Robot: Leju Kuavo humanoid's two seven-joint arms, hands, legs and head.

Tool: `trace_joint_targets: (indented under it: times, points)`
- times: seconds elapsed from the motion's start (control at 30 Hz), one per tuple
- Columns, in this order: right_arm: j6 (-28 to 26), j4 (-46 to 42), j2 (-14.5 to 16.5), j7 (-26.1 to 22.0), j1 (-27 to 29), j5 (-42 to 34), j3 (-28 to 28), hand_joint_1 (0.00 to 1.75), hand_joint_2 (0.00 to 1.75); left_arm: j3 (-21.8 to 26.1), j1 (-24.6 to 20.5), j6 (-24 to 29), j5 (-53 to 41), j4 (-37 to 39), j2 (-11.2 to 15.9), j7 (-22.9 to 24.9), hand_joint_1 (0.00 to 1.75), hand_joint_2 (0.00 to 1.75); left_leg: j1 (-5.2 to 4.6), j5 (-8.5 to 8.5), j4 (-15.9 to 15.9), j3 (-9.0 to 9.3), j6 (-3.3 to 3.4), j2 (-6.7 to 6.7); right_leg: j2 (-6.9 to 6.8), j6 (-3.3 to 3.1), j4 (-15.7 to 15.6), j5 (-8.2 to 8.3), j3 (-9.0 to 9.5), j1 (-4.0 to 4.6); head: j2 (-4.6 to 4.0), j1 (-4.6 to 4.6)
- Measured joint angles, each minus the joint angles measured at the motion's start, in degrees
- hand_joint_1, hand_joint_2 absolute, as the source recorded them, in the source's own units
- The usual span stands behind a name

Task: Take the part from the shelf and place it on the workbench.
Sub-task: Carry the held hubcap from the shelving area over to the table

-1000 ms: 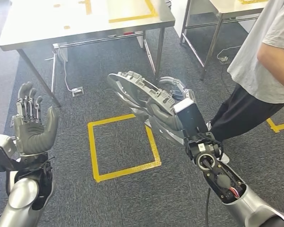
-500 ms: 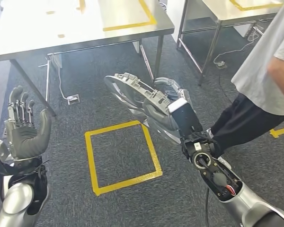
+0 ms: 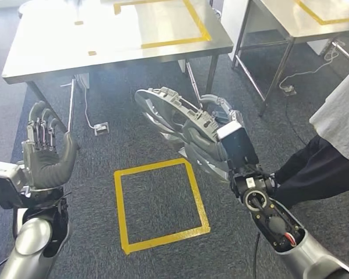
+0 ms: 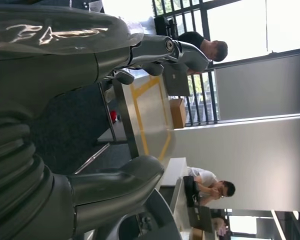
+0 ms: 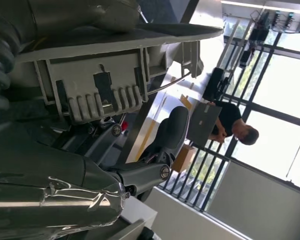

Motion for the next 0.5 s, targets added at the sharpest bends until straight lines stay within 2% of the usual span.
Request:
trace_joint_targets:
  times: [0.03, 0.07, 0.13, 0.17, 0.2, 0.23, 0.27, 0.33, 0.37, 0.4, 0.5]
  points:
    - [0.0, -0.1, 0.0, 0.1, -0.1, 0.0, 0.0, 1.75, 1.75, 0.0, 0.0, 0.1, -0.1, 0.0, 0.0, 0.0, 0.00, 1.75, 0.10, -0.32, 1.9, -0.86, -0.39, 0.08, -0.04, -0.23, -0.2, -0.16, 0.63, -0.14, 0.00, -0.10]
    - [0.0, -0.1, 0.0, 0.1, -0.2, 0.1, 0.0, 1.75, 1.75, 0.0, 0.0, 0.2, -0.2, -0.1, 0.0, 0.1, 0.00, 1.75, 0.30, -0.95, 4.9, -2.64, -0.86, 0.20, -0.07, -0.42, -0.3, -0.45, 1.19, -0.27, 0.00, -0.28]
    - [0.0, -0.2, 0.0, 0.2, -0.3, 0.2, 0.0, 1.75, 1.75, 0.0, 0.2, 0.2, -0.4, -0.1, 0.0, 0.2, 0.00, 1.75, 0.91, -3.33, 12.7, -8.09, -1.73, 0.41, -0.05, -0.59, -0.3, -1.31, 1.96, -0.30, 0.00, -0.90]
    - [0.0, -0.2, 0.0, 0.3, -0.3, 0.2, 0.0, 1.75, 1.75, 0.0, 0.4, 0.2, -0.4, -0.1, 0.0, 0.3, 0.00, 1.75, 1.22, -4.63, 15.4, -10.56, -2.03, 0.51, -0.01, -0.54, -0.3, -1.83, 2.43, -0.32, 0.00, -1.14]
    - [0.0, -0.2, 0.0, 0.3, -0.3, 0.3, 0.0, 1.75, 1.75, 0.0, 0.5, 0.2, -0.5, -0.1, 0.0, 0.3, 0.00, 1.75, 1.46, -5.21, 16.2, -12.15, -2.15, 0.61, 0.03, -0.45, -0.3, -2.41, 3.05, -0.36, 0.00, -1.36]
    - [0.0, -0.2, 0.0, 0.5, -0.3, 0.3, 0.0, 1.75, 1.75, 0.0, 0.5, 0.2, -0.5, -0.1, 0.1, 0.4, 0.00, 1.75, 1.62, -4.57, 15.0, -12.70, -2.16, 0.70, 0.07, -0.33, -0.3, -3.03, 3.79, -0.42, 0.00, -1.53]
    - [0.0, -0.2, 0.0, 0.5, -0.3, 0.3, 0.0, 1.75, 1.75, 0.0, 0.5, 0.1, -0.6, -0.1, 0.1, 0.4, 0.00, 1.75, 1.73, -2.53, 11.9, -12.27, -2.04, 0.78, 0.09, -0.17, -0.3, -3.68, 4.63, -0.50, 0.00, -1.66]
    - [0.0, -0.2, 0.0, 0.6, -0.4, 0.5, 0.0, 1.75, 1.75, 0.0, 0.5, -0.1, -0.7, -0.1, 0.1, 0.5, 0.00, 1.75, 1.64, 4.13, 3.7, -10.30, -1.60, 0.90, 0.15, 0.35, -0.3, -5.09, 6.15, -0.60, 0.00, -2.06]
    - [-0.1, -0.1, 0.0, 0.6, -0.4, 0.8, 0.0, 1.75, 1.75, 0.0, 0.6, -0.2, -0.7, -0.1, 0.0, 0.6, 0.00, 1.75, 1.49, 6.50, 0.8, -9.47, -1.31, 0.97, 0.22, 0.71, -0.4, -5.70, 6.64, -0.60, 0.00, -2.27]
    - [-0.2, -0.1, 0.0, 0.6, -0.6, 1.0, -0.1, 1.75, 1.75, 0.0, 0.6, -0.3, -0.7, -0.1, 0.0, 0.6, 0.00, 1.75, 1.32, 7.95, -0.8, -9.01, -1.00, 0.97, 0.29, 1.12, -0.4, -6.14, 7.09, -0.54, 0.00, -2.37]
    - [-0.6, -0.1, 0.0, 0.5, -1.1, 1.4, -0.7, 1.75, 1.75, -0.1, 0.4, -0.8, -0.8, -0.2, -0.1, 0.6, 0.00, 1.75, 1.23, 7.44, -1.4, -7.79, 0.11, 0.91, 0.22, 2.06, 0.3, -6.65, 7.63, -0.55, 0.00, -2.06]
